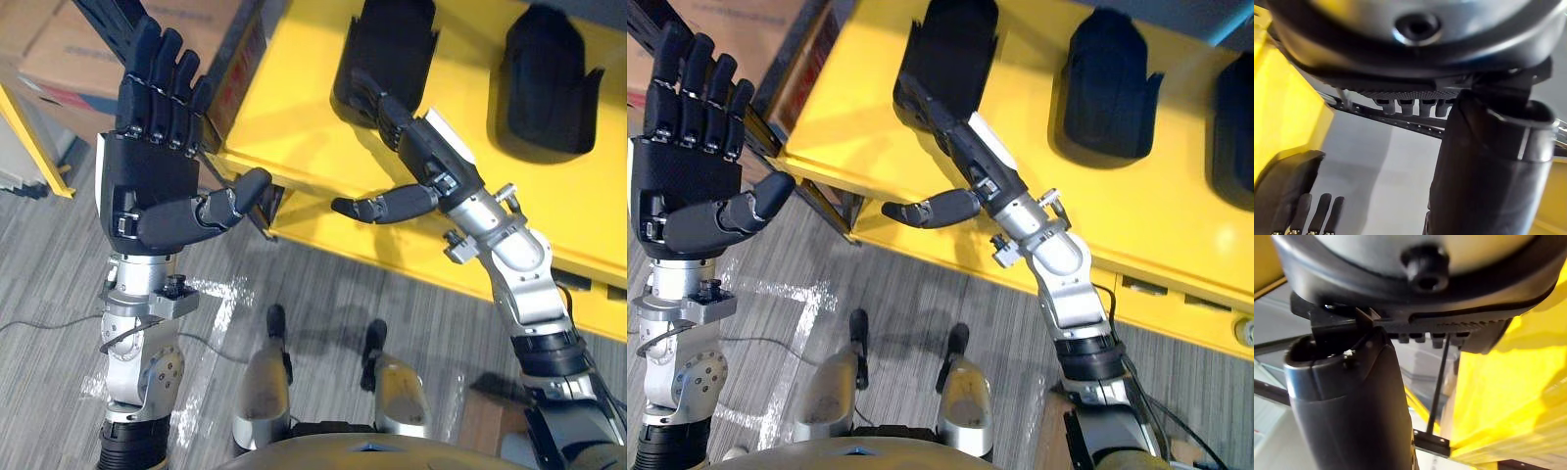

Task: Walk over and take three plastic housings, then place them on the shelf

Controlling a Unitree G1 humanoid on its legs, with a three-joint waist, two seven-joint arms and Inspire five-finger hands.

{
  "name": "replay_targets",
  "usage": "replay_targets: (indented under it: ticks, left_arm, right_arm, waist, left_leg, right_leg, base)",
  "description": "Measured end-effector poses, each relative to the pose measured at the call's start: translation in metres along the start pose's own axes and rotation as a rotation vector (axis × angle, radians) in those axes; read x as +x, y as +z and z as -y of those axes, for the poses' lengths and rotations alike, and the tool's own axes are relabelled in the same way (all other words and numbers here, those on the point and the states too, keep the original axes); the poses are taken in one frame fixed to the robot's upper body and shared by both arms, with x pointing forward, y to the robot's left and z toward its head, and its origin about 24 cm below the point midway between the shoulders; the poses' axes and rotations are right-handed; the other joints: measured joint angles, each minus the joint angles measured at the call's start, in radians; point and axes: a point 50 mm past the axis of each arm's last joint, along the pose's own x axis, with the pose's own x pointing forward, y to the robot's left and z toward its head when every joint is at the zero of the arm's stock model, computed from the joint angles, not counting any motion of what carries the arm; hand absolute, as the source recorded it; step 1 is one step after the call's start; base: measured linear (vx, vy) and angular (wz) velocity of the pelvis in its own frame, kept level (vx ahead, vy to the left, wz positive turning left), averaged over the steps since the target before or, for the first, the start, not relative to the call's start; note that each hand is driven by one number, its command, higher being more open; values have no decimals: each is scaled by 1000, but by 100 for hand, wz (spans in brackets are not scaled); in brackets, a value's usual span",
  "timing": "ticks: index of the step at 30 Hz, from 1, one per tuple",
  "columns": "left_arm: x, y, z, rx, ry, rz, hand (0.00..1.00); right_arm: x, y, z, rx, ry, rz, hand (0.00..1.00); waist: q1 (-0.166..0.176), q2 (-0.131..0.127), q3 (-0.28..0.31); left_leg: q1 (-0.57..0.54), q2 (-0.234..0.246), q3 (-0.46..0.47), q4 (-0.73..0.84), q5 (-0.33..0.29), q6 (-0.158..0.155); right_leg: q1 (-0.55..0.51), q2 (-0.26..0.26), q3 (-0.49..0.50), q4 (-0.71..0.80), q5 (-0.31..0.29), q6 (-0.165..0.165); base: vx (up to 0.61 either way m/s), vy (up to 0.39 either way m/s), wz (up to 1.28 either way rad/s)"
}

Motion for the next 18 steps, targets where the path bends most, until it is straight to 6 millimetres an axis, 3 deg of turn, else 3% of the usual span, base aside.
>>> replay_targets:
  ticks: [2,4,9,14,18]
  left_arm:
    - [-3,0,-1,6,-14,-12,100]
    - [-7,-1,0,2,-33,-22,100]
    - [-12,-1,1,8,-49,-32,100]
    - [-23,13,-11,107,-29,-41,100]
    - [-45,33,-25,214,13,-78,100]
  right_arm:
    - [-8,3,0,15,-11,8,100]
    - [-22,7,2,24,-52,20,100]
    - [-47,16,12,11,-166,29,100]
    - [-75,12,21,-1,-330,-40,100]
    - [-114,12,36,-50,-545,-122,100]
  waist:
    - [-1,-1,-37]
    - [-4,-2,-110]
    - [-18,-3,-195]
    - [-36,-6,-222]
    - [-45,-4,-242]
  left_leg:
    - [35,0,5,-28,7,-2]
    - [71,1,13,-61,8,-4]
    - [135,3,41,-111,10,-8]
    - [162,3,61,-123,7,-13]
    - [159,3,63,-126,6,-13]
  right_leg:
    - [29,4,0,-21,1,1]
    - [62,11,2,-52,2,4]
    - [97,16,15,-71,0,9]
    - [114,18,33,-88,1,13]
    - [115,19,34,-99,2,19]
  base:
    - [138,-18,-5]
    - [110,-21,-9]
    - [49,-15,-13]
    - [-12,0,-11]
    - [0,0,0]
